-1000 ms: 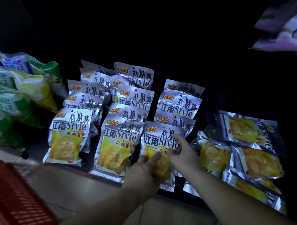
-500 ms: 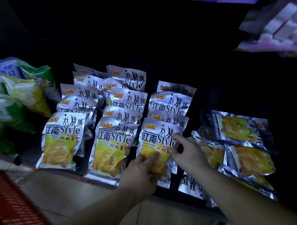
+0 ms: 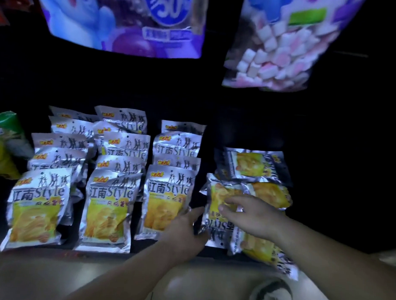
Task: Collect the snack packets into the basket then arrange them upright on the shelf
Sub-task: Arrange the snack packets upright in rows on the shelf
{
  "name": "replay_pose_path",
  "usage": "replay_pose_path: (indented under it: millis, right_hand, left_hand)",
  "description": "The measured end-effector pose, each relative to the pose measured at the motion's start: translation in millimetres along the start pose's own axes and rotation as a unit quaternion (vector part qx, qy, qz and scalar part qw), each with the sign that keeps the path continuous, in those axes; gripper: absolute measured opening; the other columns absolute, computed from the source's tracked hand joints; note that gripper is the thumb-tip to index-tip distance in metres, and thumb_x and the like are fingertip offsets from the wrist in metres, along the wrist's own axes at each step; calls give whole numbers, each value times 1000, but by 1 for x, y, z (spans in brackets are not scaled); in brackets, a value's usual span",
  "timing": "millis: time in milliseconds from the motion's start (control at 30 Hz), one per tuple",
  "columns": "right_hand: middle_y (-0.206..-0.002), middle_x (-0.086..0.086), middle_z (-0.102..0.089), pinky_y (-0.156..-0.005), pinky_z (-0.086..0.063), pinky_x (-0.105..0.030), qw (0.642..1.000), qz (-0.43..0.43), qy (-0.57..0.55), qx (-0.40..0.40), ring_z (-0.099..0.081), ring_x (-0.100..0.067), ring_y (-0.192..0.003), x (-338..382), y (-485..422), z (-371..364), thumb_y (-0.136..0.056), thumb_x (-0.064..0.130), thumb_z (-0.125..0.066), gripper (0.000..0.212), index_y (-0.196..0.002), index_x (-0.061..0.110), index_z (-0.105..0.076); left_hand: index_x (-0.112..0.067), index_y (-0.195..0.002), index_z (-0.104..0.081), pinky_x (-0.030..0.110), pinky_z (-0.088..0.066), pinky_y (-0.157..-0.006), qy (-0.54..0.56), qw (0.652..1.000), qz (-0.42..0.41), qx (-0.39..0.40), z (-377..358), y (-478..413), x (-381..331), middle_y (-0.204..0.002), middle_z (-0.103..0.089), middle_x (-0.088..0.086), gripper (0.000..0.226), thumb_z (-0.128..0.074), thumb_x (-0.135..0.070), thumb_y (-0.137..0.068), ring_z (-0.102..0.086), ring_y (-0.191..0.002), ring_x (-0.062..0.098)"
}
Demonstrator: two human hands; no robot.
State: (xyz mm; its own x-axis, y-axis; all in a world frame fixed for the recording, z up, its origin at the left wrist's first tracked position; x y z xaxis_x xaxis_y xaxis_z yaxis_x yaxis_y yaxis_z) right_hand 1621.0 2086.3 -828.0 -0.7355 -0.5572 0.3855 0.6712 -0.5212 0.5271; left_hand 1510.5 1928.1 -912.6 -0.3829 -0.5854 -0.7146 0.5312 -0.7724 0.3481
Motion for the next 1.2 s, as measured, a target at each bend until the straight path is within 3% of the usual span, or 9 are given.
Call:
replay_pose_path:
  millis: [133, 233, 333, 467, 600, 733, 900, 1067, 1200]
  right_hand:
    - [-147, 12, -46, -101, -48, -36, 994, -37, -62, -78, -61, -9, -119, -52, 10, -13, -91, 74, -44, 54, -135, 45, -56]
    - [-151, 4, -44, -111, -39, -36, 985, -65, -118, -105, -42, -15, -140, -91, 7, -41, -95, 64, -47, 47, -136, 44, -57]
    - [-165, 7, -22, -120, -29, -43, 987, -79, -119, -68, -23, -19, -151, -120, 0, -62, -90, 74, -42, 56, -141, 52, -49]
    - [-163, 12, -16, -118, -30, -43, 988, -86, -121, -52, -25, -20, -150, -130, -9, -63, -89, 79, -39, 57, -143, 61, -38]
    - [-153, 18, -20, -118, -31, -42, 979, -84, -175, -67, -25, -16, -149, -136, -18, -59, -83, 83, -40, 56, -136, 68, -40]
    - [-139, 28, -27, -120, -29, -45, 968, -91, -220, -84, -27, -5, -144, -144, -22, -59, -66, 93, -36, 41, -104, 84, -46]
    - [-132, 25, -27, -121, -28, -43, 970, -96, -213, -65, -26, -7, -143, -150, -20, -55, -74, 90, -35, 56, -124, 69, -50]
    - [-138, 23, -23, -119, -27, -47, 978, -84, -189, -37, -19, -13, -143, -146, -12, -57, -85, 84, -34, 46, -126, 69, -47]
    - [-141, 21, -23, -118, -27, -48, 982, -84, -153, -70, -20, -18, -141, -147, -7, -58, -84, 84, -29, 44, -126, 73, -37]
  left_hand:
    - [-36, -149, -46, 25, -50, -96, 6, 997, 20, 68, -17, -3, -16, -152, -47, -3, 66, -65, -49, -87, -60, -121, 16]
    - [-42, -148, -45, 35, -43, -110, 7, 998, 18, 61, -33, -9, -18, -161, -35, -3, 67, -64, -56, -86, -45, -139, 21]
    - [-51, -150, -34, 47, -28, -120, -39, 996, 26, 81, -51, -21, -15, -170, -11, 0, 72, -63, -63, -85, -17, -155, 30]
    - [-59, -151, -23, 36, -28, -116, 9, 995, 31, 98, -68, -39, -16, -170, 4, -8, 80, -68, -59, -85, -11, -157, 22]
    - [-65, -149, -17, 39, -30, -119, -8, 997, 22, 77, -88, -51, -22, -167, -17, -2, 85, -67, -63, -81, -20, -153, 27]
    - [-65, -148, -17, 37, -35, -113, -24, 998, 2, 55, -108, -51, -32, -150, -39, 0, 85, -65, -61, -78, -35, -138, 30]
    - [-70, -140, -20, 34, -51, -96, 9, 998, -28, 48, -112, -47, -37, -119, -55, -8, 76, -62, -52, -80, -57, -113, 16]
    - [-44, -133, -55, 34, -58, -70, -60, 993, -78, -71, -91, -50, -43, -112, -60, -6, 46, -57, -41, -87, -67, -82, 16]
    - [-31, -144, -50, 36, -54, -93, -67, 989, -123, -49, -90, -69, -61, -140, -50, -6, 61, -67, -31, -86, -58, -120, 18]
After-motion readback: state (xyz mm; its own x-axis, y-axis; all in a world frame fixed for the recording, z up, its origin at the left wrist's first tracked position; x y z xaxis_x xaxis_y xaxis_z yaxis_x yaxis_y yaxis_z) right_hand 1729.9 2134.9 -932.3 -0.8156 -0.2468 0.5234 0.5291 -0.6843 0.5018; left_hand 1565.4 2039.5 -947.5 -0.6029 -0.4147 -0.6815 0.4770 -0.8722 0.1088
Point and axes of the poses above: each hand's wrist, its own y-axis away from the middle knuckle, its own z-axis out of the back of the hand, x = y × z, the point moved 3 cm from there along -y, towards the middle knuckle
